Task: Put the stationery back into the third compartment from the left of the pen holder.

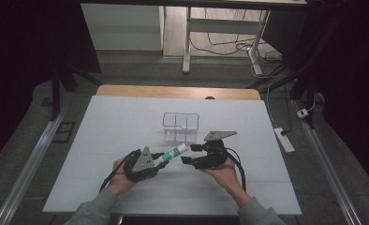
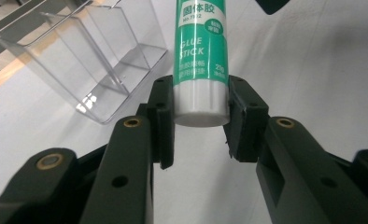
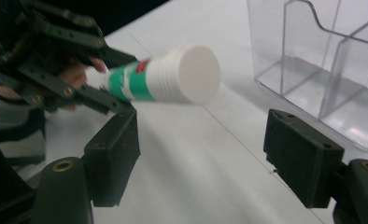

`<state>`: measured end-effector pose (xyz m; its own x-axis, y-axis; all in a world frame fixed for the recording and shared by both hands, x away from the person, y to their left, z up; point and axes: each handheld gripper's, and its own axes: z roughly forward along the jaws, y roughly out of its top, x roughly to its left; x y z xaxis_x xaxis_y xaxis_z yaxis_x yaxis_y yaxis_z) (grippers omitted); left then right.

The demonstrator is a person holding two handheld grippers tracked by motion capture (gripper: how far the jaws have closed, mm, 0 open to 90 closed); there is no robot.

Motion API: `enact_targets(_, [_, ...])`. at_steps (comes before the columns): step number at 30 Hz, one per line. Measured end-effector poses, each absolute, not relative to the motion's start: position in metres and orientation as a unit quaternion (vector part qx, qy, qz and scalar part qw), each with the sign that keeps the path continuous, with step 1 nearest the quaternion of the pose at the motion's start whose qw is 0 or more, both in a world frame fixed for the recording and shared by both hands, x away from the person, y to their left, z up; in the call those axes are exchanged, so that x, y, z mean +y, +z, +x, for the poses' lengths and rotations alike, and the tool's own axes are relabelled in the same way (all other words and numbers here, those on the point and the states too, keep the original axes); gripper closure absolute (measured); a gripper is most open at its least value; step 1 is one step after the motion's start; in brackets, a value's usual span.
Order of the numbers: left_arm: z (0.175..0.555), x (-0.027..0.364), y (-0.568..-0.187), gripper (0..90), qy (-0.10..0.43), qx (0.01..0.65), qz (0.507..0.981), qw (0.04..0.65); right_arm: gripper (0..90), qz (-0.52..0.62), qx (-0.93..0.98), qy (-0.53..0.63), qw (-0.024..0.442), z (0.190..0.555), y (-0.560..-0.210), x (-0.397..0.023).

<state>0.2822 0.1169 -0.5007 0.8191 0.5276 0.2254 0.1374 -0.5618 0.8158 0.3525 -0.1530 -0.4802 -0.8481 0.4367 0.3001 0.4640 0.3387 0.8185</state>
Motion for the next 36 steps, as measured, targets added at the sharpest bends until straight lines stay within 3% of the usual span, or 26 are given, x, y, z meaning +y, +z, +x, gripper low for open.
enact_targets(8, [0.281,0.11,-0.503,65.9,0.22,0.185,0.857,0.428,34.5,-0.272,-0.809,-0.521,0.024,0.35,-0.482,-0.147])
enact_targets(25, [0.28,0.101,-0.51,65.5,0.206,0.184,0.864,0.421,58.1,-0.251,-0.775,-0.577,0.054,0.346,-0.474,-0.151])
enact_targets(36, [0.281,0.098,-0.513,65.2,0.203,0.185,0.871,0.408,62.0,-0.234,-0.779,-0.579,0.055,0.344,-0.475,-0.15])
